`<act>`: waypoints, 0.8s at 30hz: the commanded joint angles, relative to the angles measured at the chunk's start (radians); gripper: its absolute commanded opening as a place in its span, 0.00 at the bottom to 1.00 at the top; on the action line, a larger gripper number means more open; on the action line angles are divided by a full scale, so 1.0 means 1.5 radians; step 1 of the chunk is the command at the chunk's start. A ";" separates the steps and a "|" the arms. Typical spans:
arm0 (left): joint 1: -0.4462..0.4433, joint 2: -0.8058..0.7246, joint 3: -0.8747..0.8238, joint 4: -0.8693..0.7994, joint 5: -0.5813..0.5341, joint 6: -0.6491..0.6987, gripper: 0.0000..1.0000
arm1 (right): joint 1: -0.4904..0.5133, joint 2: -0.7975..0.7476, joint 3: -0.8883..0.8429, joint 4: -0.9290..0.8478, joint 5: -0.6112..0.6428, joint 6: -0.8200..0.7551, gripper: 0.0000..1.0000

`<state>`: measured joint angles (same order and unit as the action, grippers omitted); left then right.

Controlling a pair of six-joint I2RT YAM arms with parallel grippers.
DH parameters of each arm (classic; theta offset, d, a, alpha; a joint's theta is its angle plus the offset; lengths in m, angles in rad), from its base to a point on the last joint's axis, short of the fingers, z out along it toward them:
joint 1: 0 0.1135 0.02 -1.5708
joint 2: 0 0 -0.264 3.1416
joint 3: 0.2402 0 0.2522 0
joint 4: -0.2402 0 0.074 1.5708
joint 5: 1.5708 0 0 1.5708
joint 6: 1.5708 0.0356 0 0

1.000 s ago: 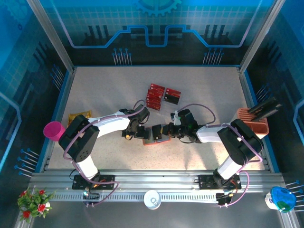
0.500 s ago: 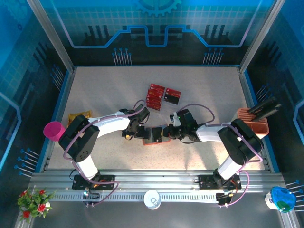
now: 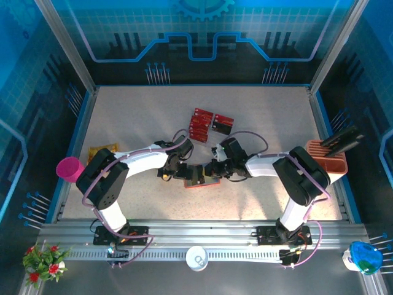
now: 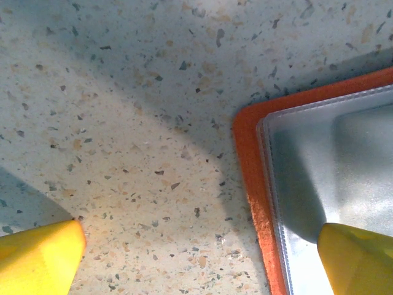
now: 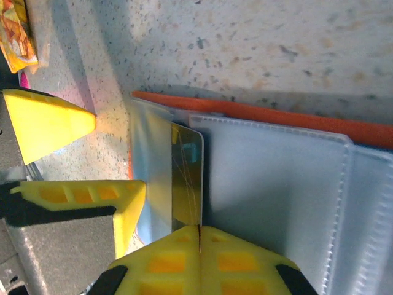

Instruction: Put the credit cards into the card holder

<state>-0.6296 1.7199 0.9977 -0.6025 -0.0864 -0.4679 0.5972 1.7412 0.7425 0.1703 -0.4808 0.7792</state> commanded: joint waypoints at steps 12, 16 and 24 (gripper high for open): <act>0.055 -0.082 0.036 -0.013 0.045 -0.043 0.99 | 0.001 -0.084 0.065 -0.176 0.007 -0.061 0.30; 0.071 -0.110 0.013 -0.026 0.049 -0.063 0.99 | 0.002 -0.096 0.086 -0.231 0.039 -0.088 0.23; 0.072 -0.100 -0.027 -0.049 0.034 -0.075 0.99 | 0.024 -0.047 0.170 -0.328 0.105 -0.135 0.07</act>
<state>-0.5224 1.5585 0.9802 -0.6277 -0.0441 -0.5526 0.6117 1.6348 0.9573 -0.2310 -0.3725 0.6189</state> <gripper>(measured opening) 0.992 0.078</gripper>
